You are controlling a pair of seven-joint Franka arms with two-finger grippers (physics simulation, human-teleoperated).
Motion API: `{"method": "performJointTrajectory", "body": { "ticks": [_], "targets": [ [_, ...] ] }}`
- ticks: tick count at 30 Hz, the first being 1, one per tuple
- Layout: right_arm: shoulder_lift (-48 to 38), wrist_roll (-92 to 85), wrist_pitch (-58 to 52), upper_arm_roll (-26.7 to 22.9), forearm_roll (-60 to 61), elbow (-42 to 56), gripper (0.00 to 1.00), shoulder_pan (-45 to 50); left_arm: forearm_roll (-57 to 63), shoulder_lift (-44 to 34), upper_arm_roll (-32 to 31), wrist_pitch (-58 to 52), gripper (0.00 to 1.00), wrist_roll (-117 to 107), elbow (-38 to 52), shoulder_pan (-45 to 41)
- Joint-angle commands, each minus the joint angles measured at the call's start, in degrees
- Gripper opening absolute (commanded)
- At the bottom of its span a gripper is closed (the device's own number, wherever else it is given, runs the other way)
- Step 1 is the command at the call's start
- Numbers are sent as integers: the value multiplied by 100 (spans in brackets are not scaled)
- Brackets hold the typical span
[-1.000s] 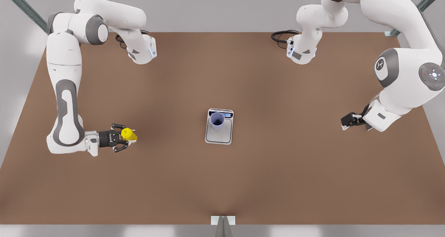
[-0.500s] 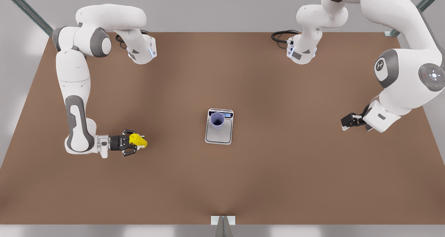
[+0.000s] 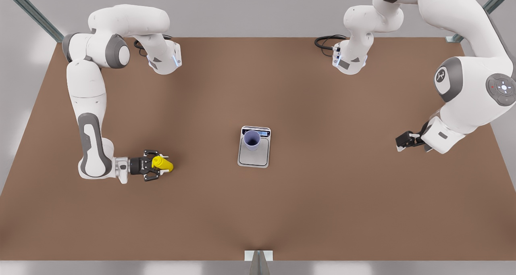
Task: Move cup to the weight, pick up sauce bottle, pour sauce
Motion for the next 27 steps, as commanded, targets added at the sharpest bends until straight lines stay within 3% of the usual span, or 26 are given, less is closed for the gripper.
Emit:
{"method": "performJointTrajectory", "body": {
  "ticks": [1,8,11,12,14,16,18,20,22,27],
  "targets": [
    [-4,4,-16,0,0,1,98,-5,1,0,0,0,100,0,0,0],
    [-22,-5,-332,-44,-254,-70,100,-479,1,0,0,0,100,0,0,0],
    [-92,135,-614,-53,-1722,114,100,-1569,1,0,0,0,100,0,0,0],
    [-197,890,-657,-377,-2091,545,100,-1552,1,0,0,0,100,0,0,0],
    [-672,4035,-746,-395,-3435,1705,100,-1367,1,0,0,0,100,0,0,0],
    [-1102,7155,-587,-466,-4516,2452,100,-559,1,0,0,-9,100,0,0,0],
    [-1753,10408,-561,-439,-5580,2506,100,197,1,0,0,0,100,0,0,0],
    [-2877,12721,-148,-422,-6144,1540,100,558,1,0,0,0,100,0,0,0],
    [-3880,13090,573,-413,-6108,370,100,698,1,9,0,0,100,0,0,0],
    [-4021,13161,503,-413,-6108,282,100,769,1,0,9,0,100,0,0,0]
  ]
}}
